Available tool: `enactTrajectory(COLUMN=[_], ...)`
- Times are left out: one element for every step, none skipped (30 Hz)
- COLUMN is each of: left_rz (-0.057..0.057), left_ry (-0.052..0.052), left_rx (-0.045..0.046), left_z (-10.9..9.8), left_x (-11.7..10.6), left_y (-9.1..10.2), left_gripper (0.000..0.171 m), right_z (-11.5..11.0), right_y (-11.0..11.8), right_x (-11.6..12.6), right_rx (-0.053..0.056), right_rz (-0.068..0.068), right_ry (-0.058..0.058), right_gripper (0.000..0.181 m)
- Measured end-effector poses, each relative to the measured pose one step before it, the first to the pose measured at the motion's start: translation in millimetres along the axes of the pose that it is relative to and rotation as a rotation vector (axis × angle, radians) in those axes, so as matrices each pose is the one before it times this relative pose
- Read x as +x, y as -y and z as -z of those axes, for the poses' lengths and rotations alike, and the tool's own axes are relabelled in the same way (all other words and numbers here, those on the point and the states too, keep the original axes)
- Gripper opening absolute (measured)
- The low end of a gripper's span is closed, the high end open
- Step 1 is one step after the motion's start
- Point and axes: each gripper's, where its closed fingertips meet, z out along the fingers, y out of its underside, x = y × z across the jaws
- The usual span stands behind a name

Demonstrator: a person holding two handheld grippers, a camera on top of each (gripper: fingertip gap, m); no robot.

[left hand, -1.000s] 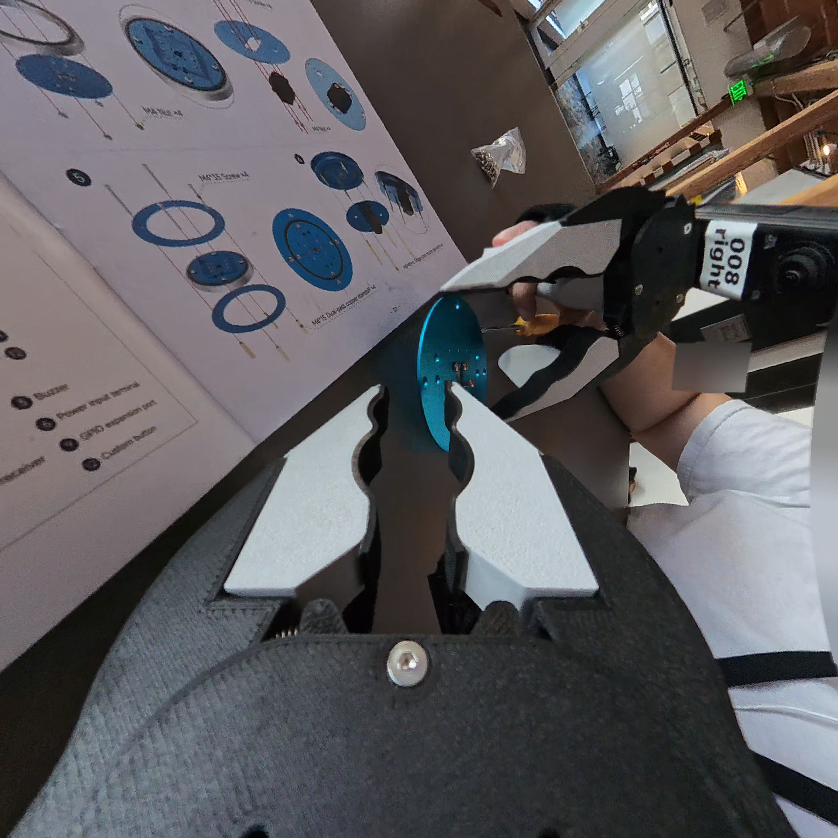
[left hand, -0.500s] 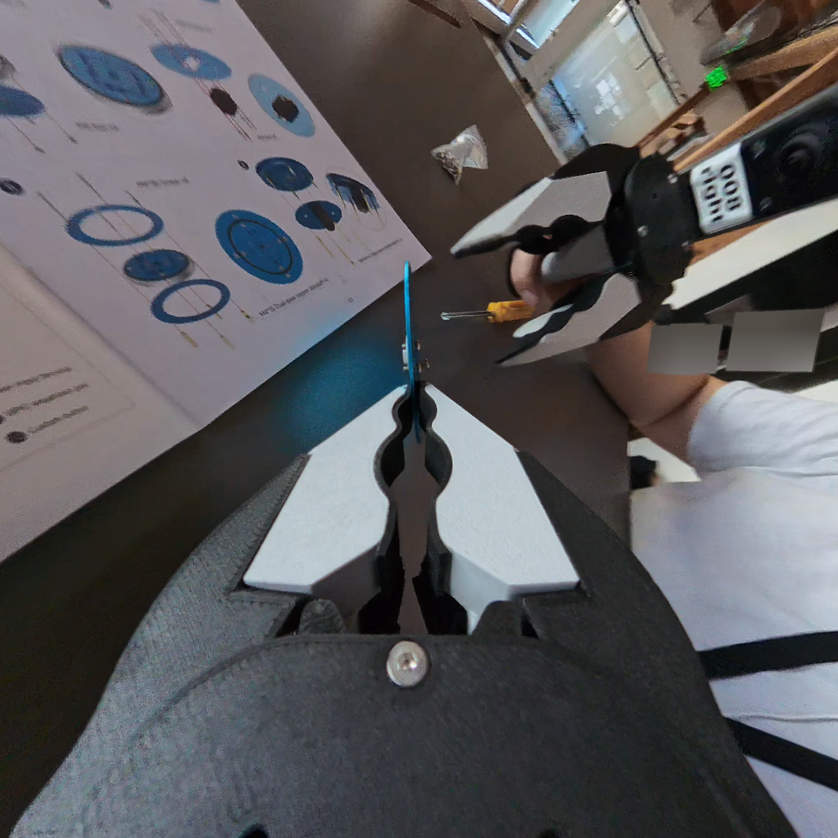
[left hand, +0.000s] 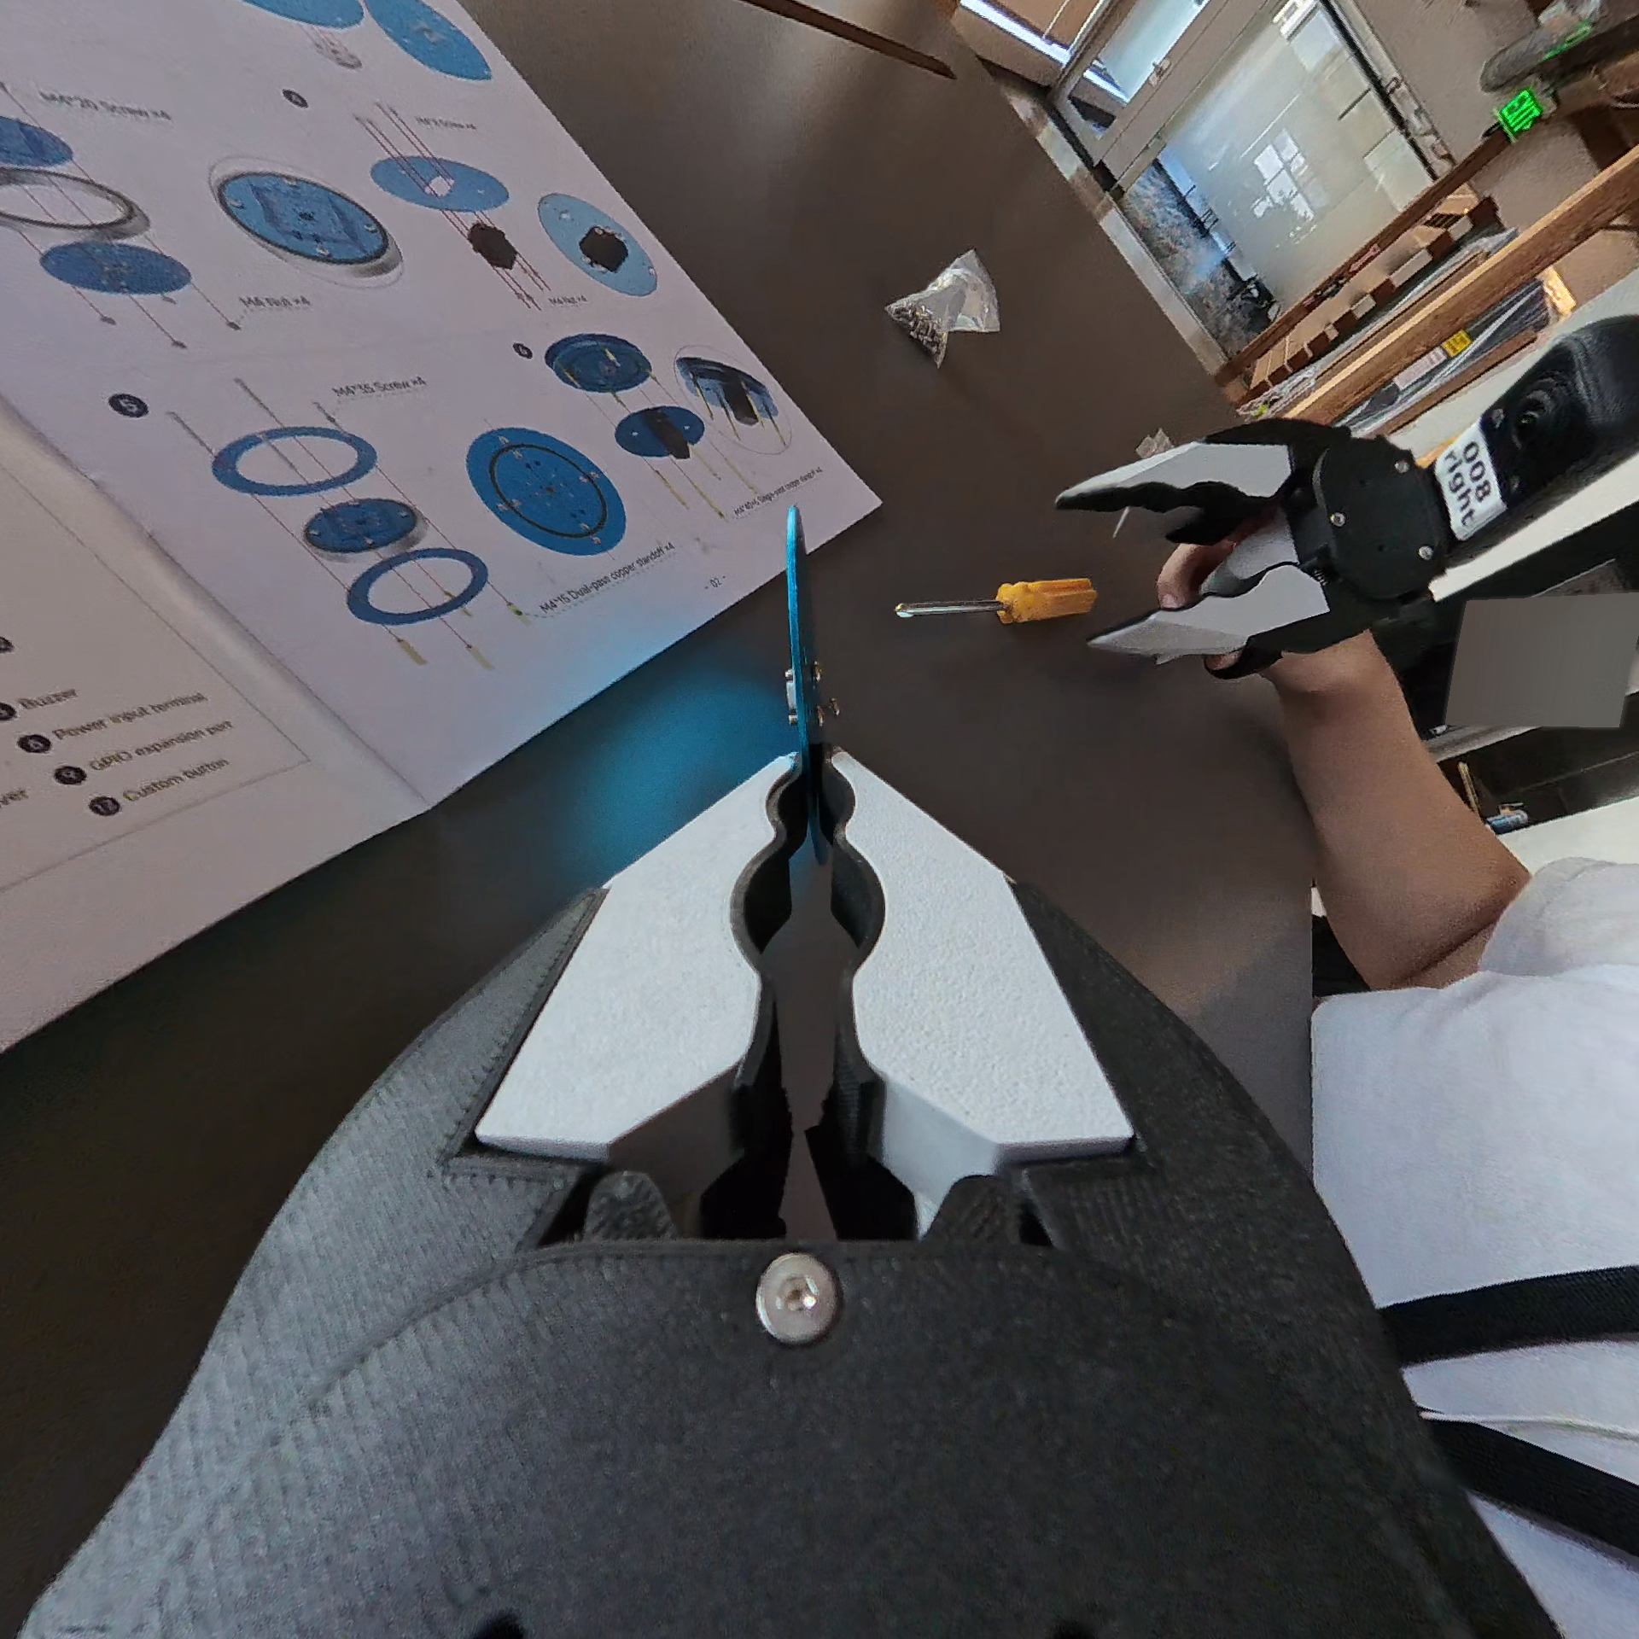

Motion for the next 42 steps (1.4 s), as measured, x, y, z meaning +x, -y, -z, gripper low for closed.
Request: enactTrajectory(left_rz=[-0.0077, -0.0100, -0.0096, -0.0071, -0.0046, -0.0041, -0.0049, -0.0046, -0.0042, -0.0045, -0.0059, -0.0051, -0.0036, -0.0051, -0.0086, -0.0125, -0.0157, -0.0191, -0.0203, -0.0167, -0.0087, -0.0036, -0.0034, -0.0037, -0.0052, -0.0064, -0.0051, -0.0030, -0.0005, 0.0002, -0.0031, -0.0018, 0.0019, 0.0037, 0.0030, 0.0006, 0.0016, 0.0038, 0.0050, 0.0044, 0.0040, 0.0061], left_ry=[-0.0011, 0.0025, 0.0045, 0.0057, 0.0051, 0.0027, 0.0033, 0.0037, 0.0024, 0.0010, 0.0018, 0.0035, 0.0033, 0.0011, 0.0031, 0.0080, 0.0132, 0.0151, 0.0183, 0.0232, 0.0327, 0.0329, 0.0248, 0.0221, 0.0249, 0.0225, 0.0160, 0.0138, 0.0104, 0.0088, 0.0065, 0.0062, 0.0034, 0.0013, 0.0020, 0.0021, 0.0018, 0.0021, 0.0019, 0.0013, 0.0003, -0.0005], left_rx=[-0.00285, -0.00073, 0.00081, 0.00281, 0.00326, 0.00102, 0.00174, 0.00244, 0.00177, -0.00026, -0.00038, 0.00121, 0.00141, -0.00024, 0.00089, 0.00303, 0.00449, 0.00374, 0.00180, 0.00289, 0.00607, 0.00436, -0.00055, -0.00094, 0.00051, -0.00212, -0.00452, -0.00154, -0.00014, -0.00001, -0.00066, 0.00069, 0.00027, -0.00241, -0.00214, -0.00166, -0.00111, -0.00103, -0.00093, -0.00072, -0.00166, -0.00256], left_z=[0.34, 0.57, 0.62, 0.55, 0.53, 0.46, 0.32, 0.31, 0.08, -0.05, -0.14, -0.29, -0.30, -0.28, -0.23, -0.07, 0.20, 0.47, 0.87, 1.33, 1.89, 2.18, 2.37, 2.16, 1.92, 1.43, 1.10, 1.00, 0.89, 0.50, 0.15, -0.04, 0.20, 0.25, 0.28, -0.08, -0.15, -0.07, -0.02, 0.00, 0.09, -0.01], left_x=[0.13, -0.18, -0.70, -1.02, -0.90, -0.62, -0.66, -0.55, -0.25, 0.16, 0.10, -0.22, -0.09, 0.13, 0.01, -0.43, -0.89, -1.08, -1.64, -2.44, -4.23, -4.30, -3.24, -2.53, -2.76, -2.26, -0.91, -0.77, -0.62, -1.07, -1.24, -1.45, -0.86, -0.42, -0.24, 0.06, 0.09, 0.00, -0.17, -0.05, -0.14, -0.10], left_y=[-0.05, 0.19, 0.39, 0.73, 0.62, 0.36, 0.44, 0.56, 0.27, -0.01, 0.20, 0.40, 0.43, 0.24, 0.47, 0.69, 0.96, 0.87, 0.66, 0.90, 1.33, 1.15, 0.43, 0.23, 0.29, 0.22, -0.06, -0.21, -0.09, 0.13, 0.24, 0.11, 0.05, -0.12, -0.09, 0.04, 0.16, 0.06, 0.00, -0.01, -0.09, -0.05], left_gripper=[0.000, 0.000, 0.000, 0.000, 0.000, 0.000, 0.000, 0.000, 0.000, 0.000, 0.000, 0.000, 0.000, 0.000, 0.000, 0.000, 0.000, 0.000, 0.000, 0.000, 0.000, 0.000, 0.000, 0.000, 0.000, 0.000, 0.000, 0.000, 0.000, 0.000, 0.000, 0.000, 0.000, 0.000, 0.000, 0.000, 0.000, 0.000, 0.000, 0.000, 0.000, 0.000], right_z=[5.38, 3.04, 0.95, -0.34, -1.63, -3.68, -5.37, -5.20, -1.80, -0.78, 0.43, 0.30, 0.32, -0.39, -1.92, -3.19, -3.90, -3.25, -1.96, -1.87, -1.85, -2.18, -2.97, -3.37, -3.34, -2.92, -3.32, -3.19, -2.06, -2.51, -4.33, -5.40, -4.61, -2.96, -1.31, -0.84, -1.40, -1.78, -1.91, -1.39, -0.64, 0.19], right_y=[-3.49, -0.89, -0.77, -1.43, -1.71, -4.43, -6.83, -6.77, 3.98, 1.61, 1.16, 0.03, 0.40, 0.71, 1.62, 2.52, 3.53, 6.10, 10.67, 12.29, 12.34, 9.89, 5.12, 2.52, 2.77, 3.20, 1.50, 2.01, 5.35, 5.98, 1.66, -1.29, -1.11, 0.37, 2.41, 3.01, 1.43, -0.33, -1.62, -1.80, -1.14, -0.12], right_x=[1.17, 1.53, 2.47, -0.53, -2.31, -3.07, -3.06, -2.96, -2.20, 0.04, 2.91, -0.09, 1.10, 0.26, 0.17, -1.43, -2.07, -2.55, -2.97, -3.25, -2.64, -0.61, 1.08, 0.27, -4.78, -6.28, -5.56, -5.35, -3.76, -4.23, -4.17, -2.32, -0.07, 1.86, 3.78, 2.98, 2.73, 3.98, 3.34, 1.86, 0.89, -0.72], right_rx=[0.0003, 0.0121, 0.0036, -0.0063, -0.0132, -0.0361, -0.0568, -0.0592, 0.0151, 0.0048, 0.0084, 0.0019, 0.0007, -0.0001, -0.0010, 0.0007, 0.0033, 0.0195, 0.0481, 0.0579, 0.0599, 0.0494, 0.0183, 0.0045, 0.0076, 0.0106, -0.0024, -0.0062, 0.0072, 0.0143, -0.0111, -0.0297, -0.0238, -0.0082, 0.0069, 0.0146, 0.0081, -0.0009, -0.0048, -0.0062, -0.0052, -0.0005], right_rz=[-0.0071, -0.0099, -0.0257, -0.0301, -0.0234, -0.0125, 0.0042, 0.0138, -0.0082, -0.0139, -0.0322, -0.0318, -0.0242, -0.0064, 0.0028, 0.0046, 0.0102, 0.0259, 0.0307, 0.0231, 0.0158, 0.0261, 0.0542, 0.0683, 0.0833, 0.0876, 0.0864, 0.0778, 0.0700, 0.0615, 0.0464, 0.0395, 0.0389, 0.0327, 0.0198, 0.0048, -0.0012, 0.0054, 0.0113, 0.0106, 0.0113, 0.0144], right_ry=[0.0198, 0.0177, 0.0168, 0.0351, 0.0385, 0.0346, 0.0224, 0.0156, 0.0188, 0.0148, 0.0027, 0.0259, 0.0138, 0.0132, 0.0058, 0.0007, -0.0121, -0.0271, -0.0367, -0.0329, -0.0324, -0.0412, -0.0495, -0.0476, -0.0190, -0.0130, -0.0174, -0.0159, -0.0210, -0.0127, -0.0032, -0.0077, -0.0163, -0.0220, -0.0273, -0.0149, -0.0102, -0.0172, -0.0144, -0.0082, -0.0062, -0.0008], right_gripper=[0.065, 0.072, 0.080, 0.080, 0.075, 0.074, 0.074, 0.076, 0.068, 0.058, 0.036, 0.018, 0.018, 0.017, 0.017, 0.017, 0.017, 0.017, 0.017, 0.017, 0.017, 0.017, 0.017, 0.017, 0.017, 0.017, 0.017, 0.017, 0.016, 0.016, 0.017, 0.017, 0.016, 0.017, 0.017, 0.017, 0.017, 0.017, 0.017, 0.017, 0.017, 0.017])
